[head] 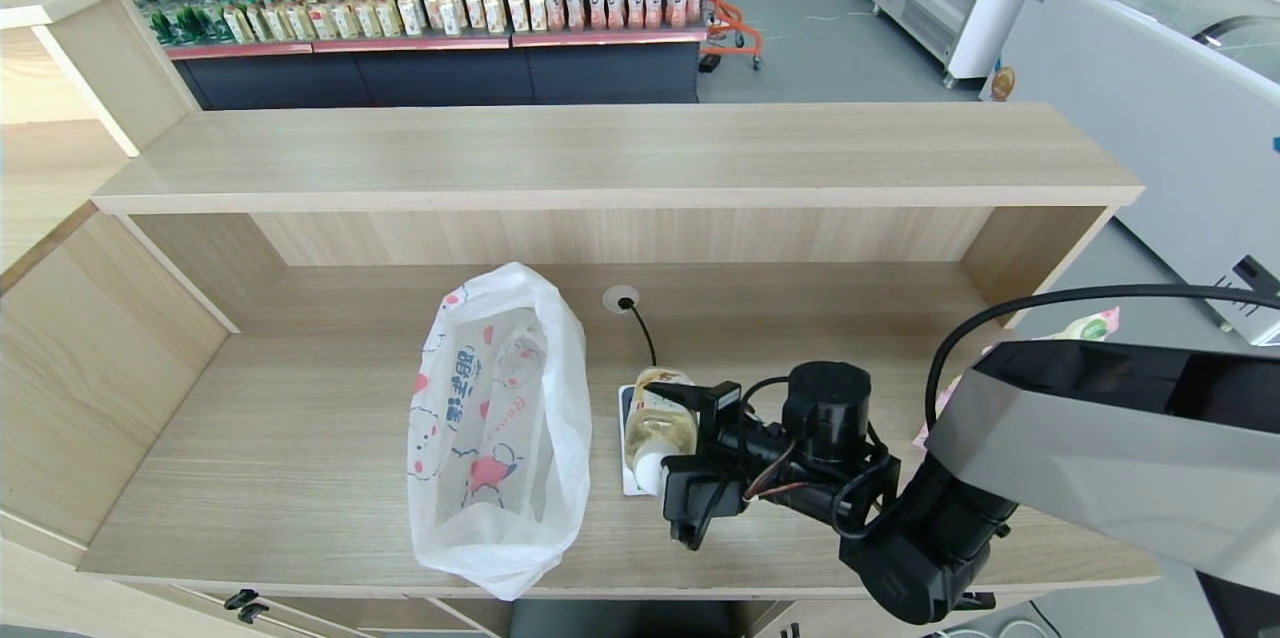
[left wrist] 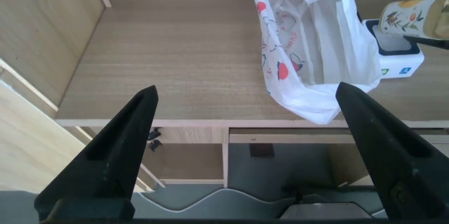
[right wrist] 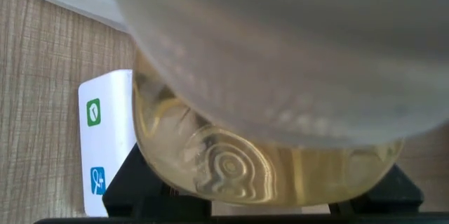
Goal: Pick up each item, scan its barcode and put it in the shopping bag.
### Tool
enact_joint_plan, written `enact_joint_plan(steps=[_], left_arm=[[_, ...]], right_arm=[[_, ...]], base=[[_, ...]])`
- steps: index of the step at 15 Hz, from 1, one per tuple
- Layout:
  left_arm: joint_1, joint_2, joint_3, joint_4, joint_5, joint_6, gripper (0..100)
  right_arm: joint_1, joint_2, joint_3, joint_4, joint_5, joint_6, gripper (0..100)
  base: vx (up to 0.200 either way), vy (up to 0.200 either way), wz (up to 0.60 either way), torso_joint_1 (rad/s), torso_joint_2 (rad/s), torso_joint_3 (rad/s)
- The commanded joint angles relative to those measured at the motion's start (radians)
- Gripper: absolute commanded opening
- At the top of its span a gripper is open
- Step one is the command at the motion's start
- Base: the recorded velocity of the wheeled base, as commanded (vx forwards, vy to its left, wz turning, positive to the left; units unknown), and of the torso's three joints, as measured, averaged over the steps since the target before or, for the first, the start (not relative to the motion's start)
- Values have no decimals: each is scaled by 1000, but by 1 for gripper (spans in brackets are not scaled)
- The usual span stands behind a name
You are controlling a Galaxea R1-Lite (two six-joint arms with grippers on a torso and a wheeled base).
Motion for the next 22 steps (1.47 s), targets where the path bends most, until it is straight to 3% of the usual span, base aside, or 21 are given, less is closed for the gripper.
enact_joint_plan(steps=[1,7,11,12,14,17,19,22], left_arm=[[0,0,0,0,0,0,100],[0,0,0,0,0,-2,100],[0,0,0,0,0,-2,100],[0,0,0,0,0,-3,100],[0,0,0,0,0,-3,100],[0,0,0,0,0,-2,100],[0,0,0,0,-1,1,100],[0,0,0,0,0,-3,100]], right_arm=[[8,6,-4,3,0,0,0],[67,-84,-49,25,-100,86,0],[94,-346,-41,213,-324,367,0],[90,-446,-35,333,-400,574,0],[58,-538,-30,470,-465,828,0],[-48,-661,-24,678,-457,1169,0],[-87,-699,36,691,-408,1284,0],[-108,-731,86,684,-301,1295,0]], base=[[0,0,0,0,0,0],[0,0,0,0,0,0],[0,0,0,0,0,0],[0,0,0,0,0,0],[0,0,0,0,0,0],[0,0,0,0,0,0],[0,100,0,-1,1,1],[0,200,0,-9,2,6]])
